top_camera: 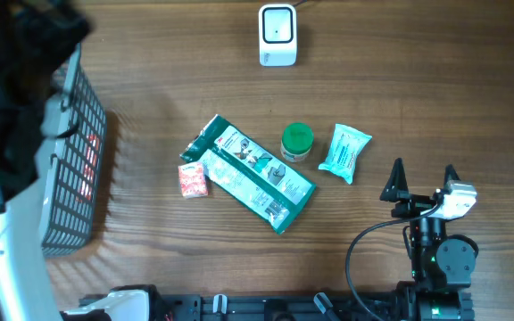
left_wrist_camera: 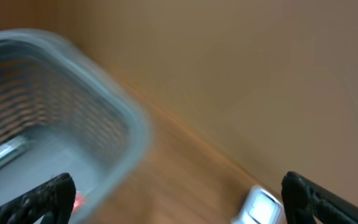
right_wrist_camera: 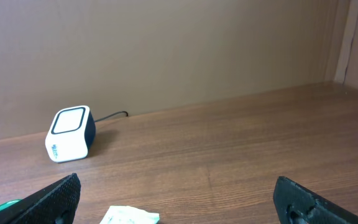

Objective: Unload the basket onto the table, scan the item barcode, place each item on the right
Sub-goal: 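Reach into the basket and grasp the red Nescafe stick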

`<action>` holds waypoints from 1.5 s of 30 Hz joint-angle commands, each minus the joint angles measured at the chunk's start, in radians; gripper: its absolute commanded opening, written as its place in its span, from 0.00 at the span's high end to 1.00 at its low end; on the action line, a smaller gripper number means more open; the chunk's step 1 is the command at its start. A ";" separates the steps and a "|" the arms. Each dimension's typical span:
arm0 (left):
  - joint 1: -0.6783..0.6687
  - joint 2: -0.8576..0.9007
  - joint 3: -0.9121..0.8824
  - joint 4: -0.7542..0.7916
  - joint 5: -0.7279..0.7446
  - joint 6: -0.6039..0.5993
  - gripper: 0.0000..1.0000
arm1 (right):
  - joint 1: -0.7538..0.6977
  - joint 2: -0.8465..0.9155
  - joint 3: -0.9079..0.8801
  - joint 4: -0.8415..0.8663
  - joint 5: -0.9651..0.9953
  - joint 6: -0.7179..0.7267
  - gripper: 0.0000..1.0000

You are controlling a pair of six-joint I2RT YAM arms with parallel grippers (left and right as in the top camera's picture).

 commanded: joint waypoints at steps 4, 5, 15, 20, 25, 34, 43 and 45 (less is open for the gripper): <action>0.365 0.147 -0.035 -0.290 -0.031 -0.651 0.00 | -0.002 -0.006 -0.001 0.003 -0.009 -0.018 0.00; 0.395 0.178 -0.035 -0.294 0.018 -0.669 0.00 | -0.002 -0.006 -0.001 0.003 -0.009 -0.018 0.00; 0.434 0.542 -0.035 -0.414 0.091 -1.291 0.00 | -0.002 -0.006 -0.001 0.003 -0.009 -0.018 0.00; 0.433 0.671 -0.045 -0.403 0.087 -1.356 0.00 | -0.002 -0.006 -0.001 0.003 -0.009 -0.018 0.00; 0.425 0.731 -0.209 -0.301 0.137 -1.328 0.00 | -0.002 -0.006 -0.001 0.003 -0.009 -0.018 0.00; 0.414 0.731 -0.484 -0.046 0.213 -1.159 0.00 | -0.002 -0.006 -0.001 0.003 -0.009 -0.017 0.00; 0.483 0.618 -0.430 -0.040 0.168 -0.602 0.96 | -0.002 -0.006 -0.001 0.003 -0.009 -0.018 0.00; 0.519 0.551 -0.430 -0.047 0.123 -0.603 0.96 | -0.002 -0.006 -0.001 0.003 -0.009 -0.018 0.00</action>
